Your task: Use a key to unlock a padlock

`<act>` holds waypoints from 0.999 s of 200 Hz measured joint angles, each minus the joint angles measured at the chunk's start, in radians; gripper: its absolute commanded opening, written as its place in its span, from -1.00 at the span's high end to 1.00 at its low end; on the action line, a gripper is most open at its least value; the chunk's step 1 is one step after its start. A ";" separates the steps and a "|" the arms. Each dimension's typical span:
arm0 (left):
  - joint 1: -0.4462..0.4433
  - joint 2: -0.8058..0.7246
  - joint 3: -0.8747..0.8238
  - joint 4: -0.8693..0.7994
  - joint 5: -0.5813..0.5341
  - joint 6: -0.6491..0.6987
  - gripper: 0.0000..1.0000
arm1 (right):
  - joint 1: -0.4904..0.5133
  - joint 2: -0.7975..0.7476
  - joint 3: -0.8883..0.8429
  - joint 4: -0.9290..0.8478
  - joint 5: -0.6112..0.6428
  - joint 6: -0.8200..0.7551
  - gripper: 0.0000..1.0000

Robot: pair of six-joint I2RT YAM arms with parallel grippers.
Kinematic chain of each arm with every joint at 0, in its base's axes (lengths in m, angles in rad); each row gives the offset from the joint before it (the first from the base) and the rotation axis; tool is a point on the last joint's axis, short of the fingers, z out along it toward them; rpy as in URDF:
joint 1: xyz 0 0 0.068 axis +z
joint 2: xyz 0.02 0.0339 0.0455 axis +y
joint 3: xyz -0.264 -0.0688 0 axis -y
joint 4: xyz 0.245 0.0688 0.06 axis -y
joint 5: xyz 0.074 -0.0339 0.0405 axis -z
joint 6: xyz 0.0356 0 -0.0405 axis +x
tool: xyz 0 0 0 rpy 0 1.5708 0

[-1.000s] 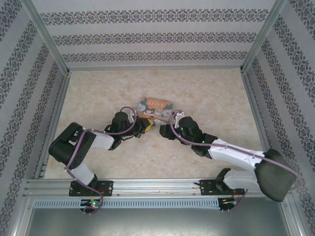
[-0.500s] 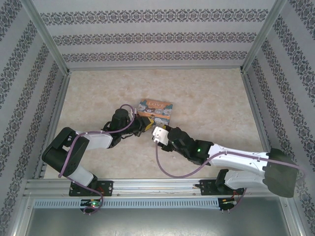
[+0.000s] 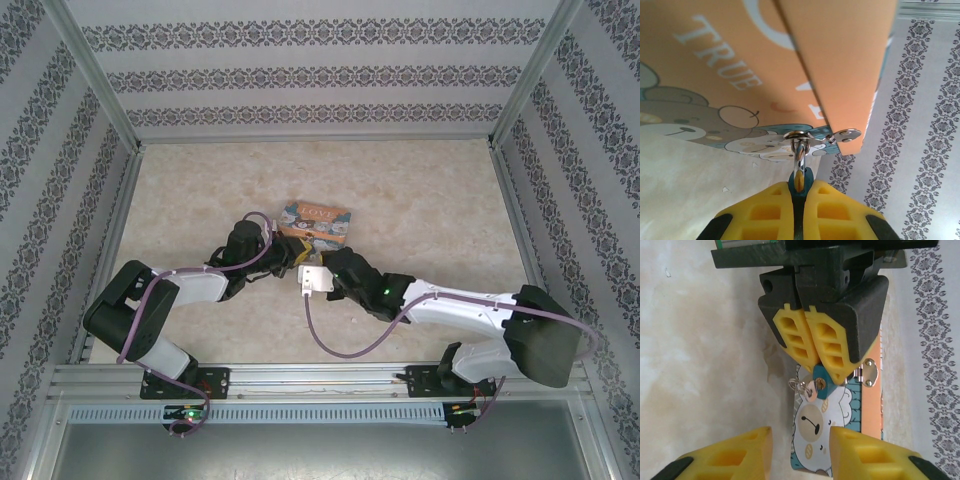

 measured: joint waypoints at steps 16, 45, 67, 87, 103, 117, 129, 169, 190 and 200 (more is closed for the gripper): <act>-0.002 0.000 0.000 -0.001 0.000 0.000 0.88 | -0.010 0.016 0.002 0.016 -0.016 -0.005 0.38; -0.002 0.000 0.000 -0.002 0.000 0.000 0.88 | -0.022 0.045 0.002 0.042 -0.040 -0.005 0.43; -0.002 0.000 0.000 -0.002 0.000 -0.003 0.88 | -0.029 0.065 0.003 0.063 -0.048 -0.005 0.44; -0.002 0.000 0.000 -0.002 0.000 -0.003 0.88 | -0.038 0.080 0.007 0.079 -0.053 -0.005 0.50; -0.002 0.000 0.000 -0.002 0.000 -0.003 0.88 | -0.042 0.094 0.014 0.094 -0.055 -0.004 0.52; -0.002 0.000 0.000 -0.002 0.000 -0.004 0.88 | -0.047 0.103 0.020 0.104 -0.056 -0.004 0.52; -0.002 0.000 0.000 -0.002 0.000 -0.004 0.88 | -0.048 0.107 0.022 0.114 -0.056 -0.004 0.54; -0.002 0.000 0.000 -0.002 0.001 -0.010 0.88 | -0.061 0.128 0.022 0.126 -0.067 -0.003 0.62; -0.002 0.003 0.000 -0.002 0.000 -0.013 0.88 | -0.061 0.138 0.023 0.132 -0.067 -0.003 0.65; -0.002 0.005 0.000 -0.002 0.000 -0.015 0.88 | -0.061 0.142 0.024 0.138 -0.067 -0.002 0.67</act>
